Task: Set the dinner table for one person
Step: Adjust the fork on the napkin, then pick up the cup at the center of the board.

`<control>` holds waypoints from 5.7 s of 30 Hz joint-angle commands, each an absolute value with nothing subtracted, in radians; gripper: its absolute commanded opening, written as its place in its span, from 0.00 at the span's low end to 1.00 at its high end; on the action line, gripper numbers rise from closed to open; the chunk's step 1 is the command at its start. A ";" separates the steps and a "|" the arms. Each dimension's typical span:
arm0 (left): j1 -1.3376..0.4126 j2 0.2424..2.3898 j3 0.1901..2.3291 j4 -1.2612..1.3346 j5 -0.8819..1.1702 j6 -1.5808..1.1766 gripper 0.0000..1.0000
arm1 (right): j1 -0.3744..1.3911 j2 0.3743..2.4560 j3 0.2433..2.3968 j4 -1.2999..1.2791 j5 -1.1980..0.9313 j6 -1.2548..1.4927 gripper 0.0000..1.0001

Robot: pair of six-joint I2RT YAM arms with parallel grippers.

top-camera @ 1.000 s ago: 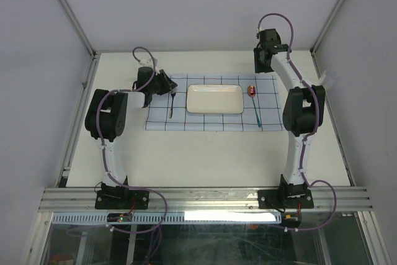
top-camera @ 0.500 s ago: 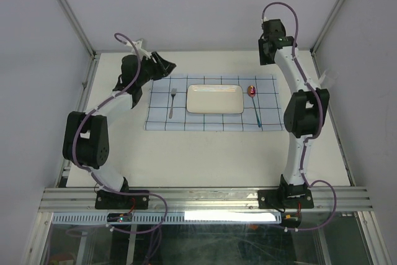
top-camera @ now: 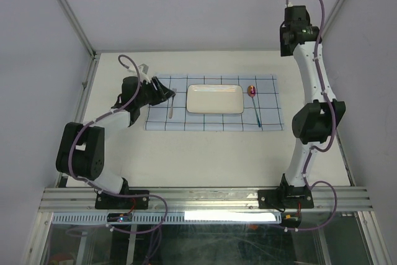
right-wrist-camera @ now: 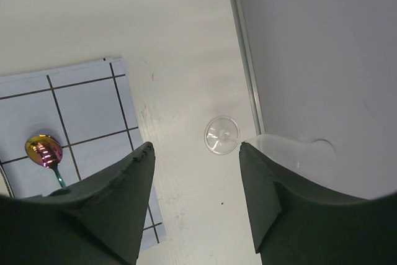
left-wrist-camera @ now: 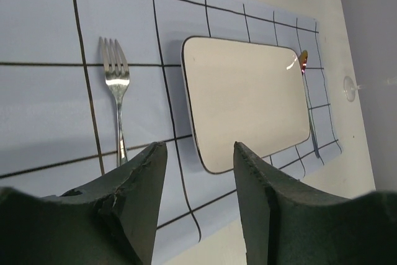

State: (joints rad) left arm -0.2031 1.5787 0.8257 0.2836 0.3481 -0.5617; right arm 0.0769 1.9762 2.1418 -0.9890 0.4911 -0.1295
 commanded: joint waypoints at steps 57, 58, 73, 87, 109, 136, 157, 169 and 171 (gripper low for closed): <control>-0.213 1.089 0.434 0.288 0.413 -0.661 0.50 | -0.293 1.759 2.027 -1.087 0.051 -0.005 0.60; -0.213 1.087 0.433 0.286 0.411 -0.661 0.50 | -0.293 1.758 2.016 -1.079 0.051 -0.005 0.60; -0.215 1.085 0.431 0.274 0.401 -0.654 0.51 | -0.300 1.819 1.971 -1.027 0.043 -0.027 0.59; -0.213 1.082 0.434 0.262 0.388 -0.647 0.51 | -0.314 1.864 2.009 -1.017 0.032 -0.040 0.58; -0.214 1.075 0.457 0.260 0.399 -0.654 0.51 | -0.267 1.856 2.203 -1.118 0.012 -0.039 0.57; -0.214 1.081 0.449 0.256 0.383 -0.646 0.51 | -0.326 1.916 2.146 -1.050 0.043 -0.057 0.57; -0.213 1.077 0.454 0.240 0.379 -0.644 0.51 | -0.339 1.896 1.976 -0.952 0.045 -0.056 0.36; -0.213 1.083 0.460 0.239 0.377 -0.645 0.51 | -0.339 1.931 2.029 -0.993 0.088 -0.025 0.00; -0.214 1.086 0.462 0.239 0.377 -0.646 0.51 | -0.339 1.944 2.040 -1.008 0.079 -0.020 0.00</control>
State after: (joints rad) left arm -0.2039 1.0931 0.4316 0.2111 0.3904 -0.6613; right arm -0.3305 1.9266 1.9770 -1.0012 0.0643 -0.0364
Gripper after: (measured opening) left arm 0.510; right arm 0.033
